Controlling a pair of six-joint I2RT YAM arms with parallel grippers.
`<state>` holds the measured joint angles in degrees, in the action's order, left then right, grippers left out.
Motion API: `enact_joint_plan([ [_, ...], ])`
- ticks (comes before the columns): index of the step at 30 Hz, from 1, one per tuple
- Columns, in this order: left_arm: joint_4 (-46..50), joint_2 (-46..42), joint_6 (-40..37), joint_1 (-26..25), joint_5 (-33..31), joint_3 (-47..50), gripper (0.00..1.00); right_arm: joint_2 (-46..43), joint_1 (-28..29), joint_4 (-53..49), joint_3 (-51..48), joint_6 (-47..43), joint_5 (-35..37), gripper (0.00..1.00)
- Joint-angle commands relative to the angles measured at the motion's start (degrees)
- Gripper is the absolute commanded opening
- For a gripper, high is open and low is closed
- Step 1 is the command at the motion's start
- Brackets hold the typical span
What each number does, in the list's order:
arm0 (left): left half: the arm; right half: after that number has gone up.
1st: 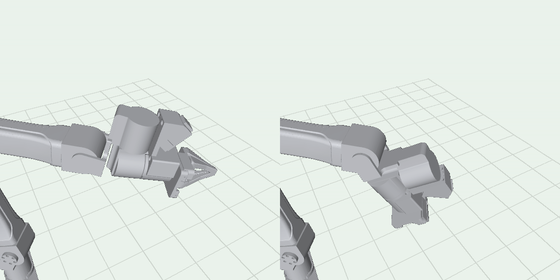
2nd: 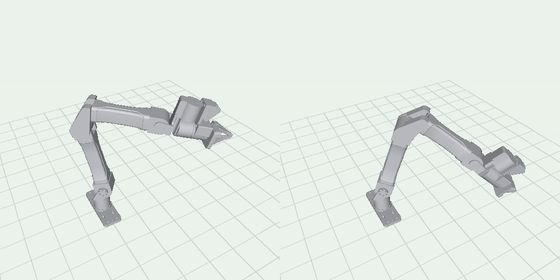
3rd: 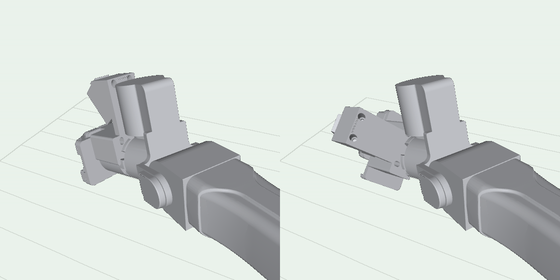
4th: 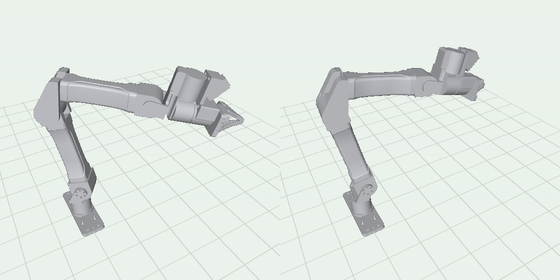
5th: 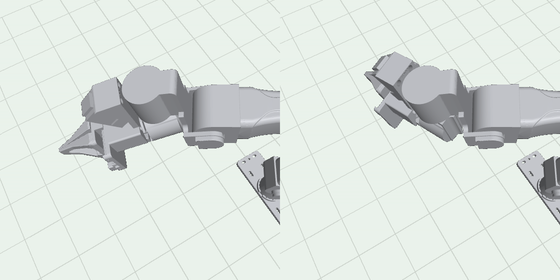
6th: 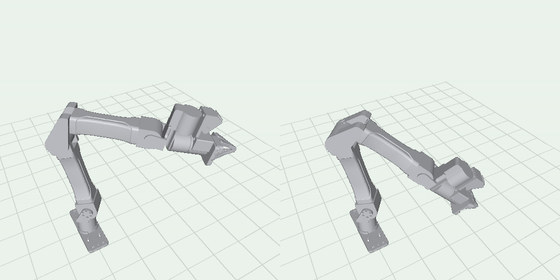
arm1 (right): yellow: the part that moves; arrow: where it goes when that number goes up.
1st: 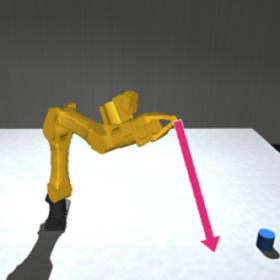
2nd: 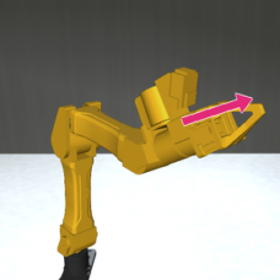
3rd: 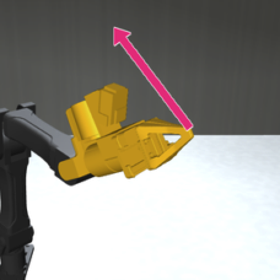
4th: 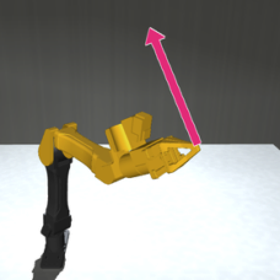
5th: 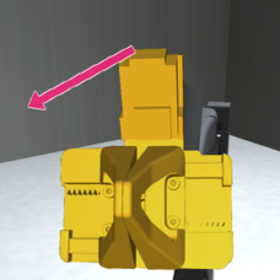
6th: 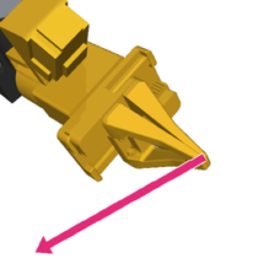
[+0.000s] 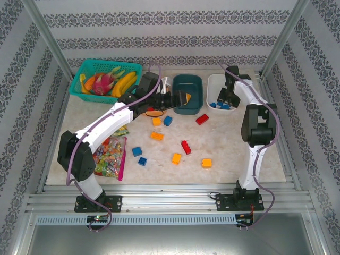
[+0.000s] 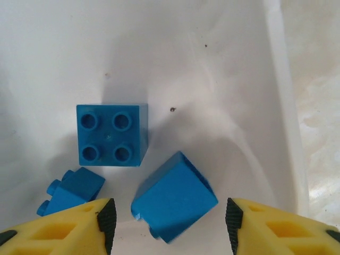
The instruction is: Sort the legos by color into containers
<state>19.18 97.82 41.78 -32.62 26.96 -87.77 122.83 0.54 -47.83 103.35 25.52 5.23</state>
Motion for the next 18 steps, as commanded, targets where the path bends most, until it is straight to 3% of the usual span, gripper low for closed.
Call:
enact_joint_plan([
  [1, 2.80, 0.05, -2.55, -0.68, -0.63, -2.24, 0.80, -4.44, 0.77, -1.09, 2.14, -0.16, 1.67, 0.61],
  [6, 8.66, 0.42, -4.29, -0.60, -3.08, -4.69, 0.80, -11.46, 3.24, 0.19, 1.53, -0.59, 1.57, 0.62],
  [10, 15.29, 0.44, -5.26, -0.59, -8.76, -5.65, 0.79, -21.38, 7.20, 6.58, -5.23, -2.09, -0.61, 0.63],
  [14, 23.27, 0.96, -8.42, -0.60, -16.94, -5.50, 0.78, -33.73, 12.53, 15.24, -17.85, -2.61, -4.74, 0.67],
  [18, 23.65, 1.14, -7.31, 0.38, -21.13, -0.28, 0.80, -45.42, 17.63, 25.52, -34.39, -0.16, -13.65, 0.71],
])
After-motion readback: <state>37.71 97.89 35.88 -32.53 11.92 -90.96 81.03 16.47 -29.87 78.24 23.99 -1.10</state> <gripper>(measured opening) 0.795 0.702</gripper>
